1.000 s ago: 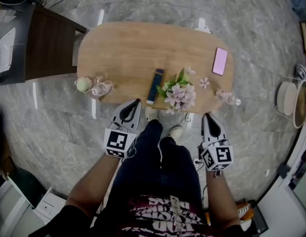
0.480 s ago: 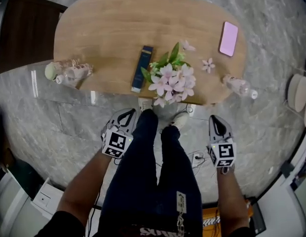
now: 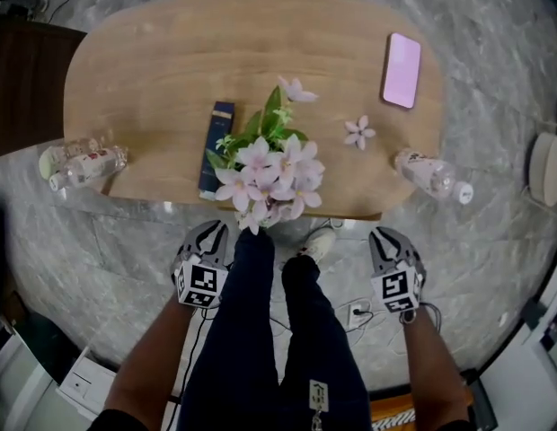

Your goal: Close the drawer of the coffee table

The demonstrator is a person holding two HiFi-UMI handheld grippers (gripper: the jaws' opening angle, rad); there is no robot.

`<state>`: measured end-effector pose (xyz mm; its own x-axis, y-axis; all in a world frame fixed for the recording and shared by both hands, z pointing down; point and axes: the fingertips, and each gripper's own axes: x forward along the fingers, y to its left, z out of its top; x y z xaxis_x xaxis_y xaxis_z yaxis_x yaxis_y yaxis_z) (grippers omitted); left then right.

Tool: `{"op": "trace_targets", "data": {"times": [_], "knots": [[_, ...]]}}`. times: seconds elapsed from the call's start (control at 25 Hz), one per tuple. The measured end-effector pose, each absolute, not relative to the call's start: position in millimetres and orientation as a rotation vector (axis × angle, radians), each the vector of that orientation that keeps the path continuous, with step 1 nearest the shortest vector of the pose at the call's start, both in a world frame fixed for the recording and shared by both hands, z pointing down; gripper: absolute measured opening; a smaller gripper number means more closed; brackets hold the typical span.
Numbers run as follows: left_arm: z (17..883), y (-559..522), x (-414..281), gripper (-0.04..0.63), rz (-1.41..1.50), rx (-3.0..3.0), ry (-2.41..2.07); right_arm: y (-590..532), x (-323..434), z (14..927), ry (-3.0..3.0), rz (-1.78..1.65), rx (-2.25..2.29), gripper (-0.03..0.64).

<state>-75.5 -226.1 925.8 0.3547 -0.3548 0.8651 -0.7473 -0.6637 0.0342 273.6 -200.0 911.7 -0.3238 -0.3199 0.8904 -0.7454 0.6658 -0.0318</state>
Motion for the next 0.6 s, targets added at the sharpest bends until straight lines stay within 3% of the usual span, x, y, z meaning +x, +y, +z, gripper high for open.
{"op": "trace_targets", "data": {"times": [0.08, 0.24, 0.6], "knots": [[933.2, -229.0, -75.7, 0.103, 1.275, 2.189, -0.935, -191.1, 278.6, 926.7, -1.884, 0.549, 0.754, 0.167], [944.9, -240.6, -74.6, 0.144, 1.322, 2.193, -0.922, -191.8, 285.3, 944.6, -1.830, 0.462, 0.665, 0.194], [966.1, -261.2, -93.0, 0.156, 1.368, 2.090, -0.999, -193.2, 300.3, 963.0, -1.738, 0.323, 0.581, 0.225]]}}
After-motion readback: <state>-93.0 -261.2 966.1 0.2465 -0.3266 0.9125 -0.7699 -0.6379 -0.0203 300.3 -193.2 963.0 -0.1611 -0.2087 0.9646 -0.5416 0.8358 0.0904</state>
